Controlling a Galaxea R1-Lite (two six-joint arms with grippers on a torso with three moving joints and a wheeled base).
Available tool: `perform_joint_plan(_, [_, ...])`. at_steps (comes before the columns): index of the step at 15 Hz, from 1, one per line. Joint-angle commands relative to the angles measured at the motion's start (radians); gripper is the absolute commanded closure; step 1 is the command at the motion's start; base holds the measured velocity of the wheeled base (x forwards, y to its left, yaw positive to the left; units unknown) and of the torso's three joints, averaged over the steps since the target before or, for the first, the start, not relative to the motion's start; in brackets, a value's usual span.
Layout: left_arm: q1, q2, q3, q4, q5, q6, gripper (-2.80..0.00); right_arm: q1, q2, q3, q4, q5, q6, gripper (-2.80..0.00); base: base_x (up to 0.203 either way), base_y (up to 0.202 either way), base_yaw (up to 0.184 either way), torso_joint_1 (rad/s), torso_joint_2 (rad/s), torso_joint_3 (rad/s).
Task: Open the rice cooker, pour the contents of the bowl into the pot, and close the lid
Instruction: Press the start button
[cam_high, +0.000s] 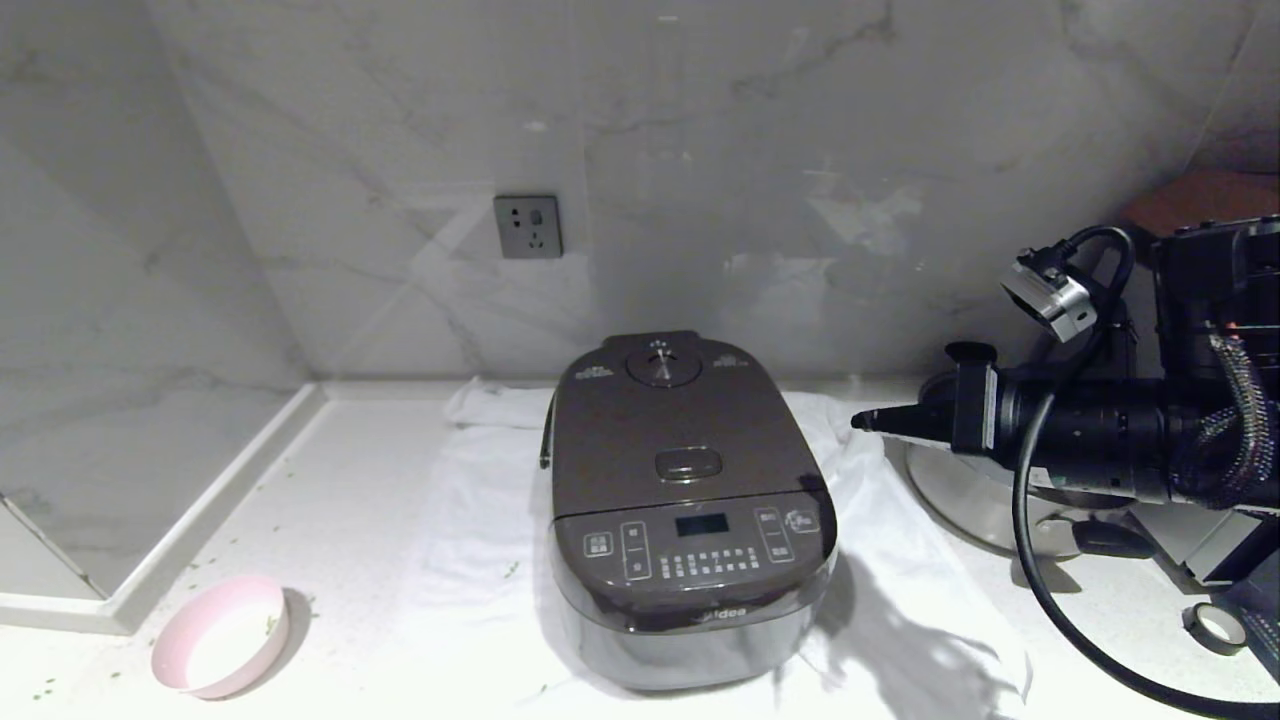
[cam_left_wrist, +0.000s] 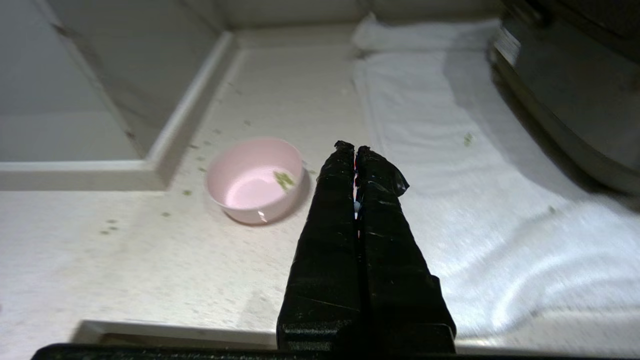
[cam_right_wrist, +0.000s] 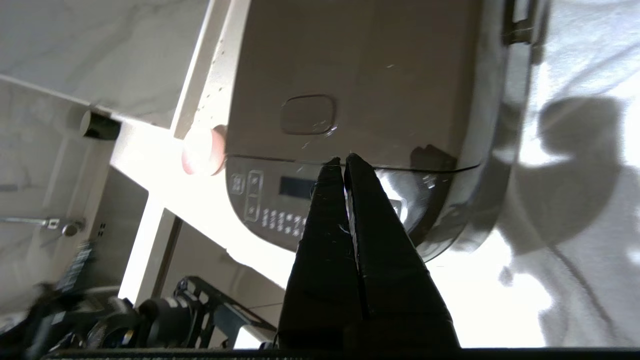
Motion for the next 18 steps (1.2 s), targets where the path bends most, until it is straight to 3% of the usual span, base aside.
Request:
perform_joint_plan(1, [0.000,-0.004,0.027,-0.028,-0.043,0.000,0.00,0.043,0.002,0.000,0.002,0.002,0.005,0.00,0.000,0.000,0.000,0.000,0.00,0.000])
perform_joint_plan(6, [-0.002,-0.004,0.027,-0.030,-0.031,-0.042,0.00,0.099,0.065,0.005,0.018,-0.010,0.031,0.00,0.000,0.000,0.000,0.000,0.00,0.000])
perform_joint_plan(10, [0.001,-0.002,0.025,-0.024,-0.034,-0.037,0.00,0.104,0.152,0.010,0.089,-0.145,0.063,0.00,0.000,0.000,0.000,0.000,0.00,0.000])
perform_joint_plan(18, [0.001,-0.002,0.025,-0.024,-0.033,-0.039,0.00,0.168,0.141,0.020,0.088,-0.145,0.066,0.00,0.000,0.000,0.000,0.000,0.00,0.000])
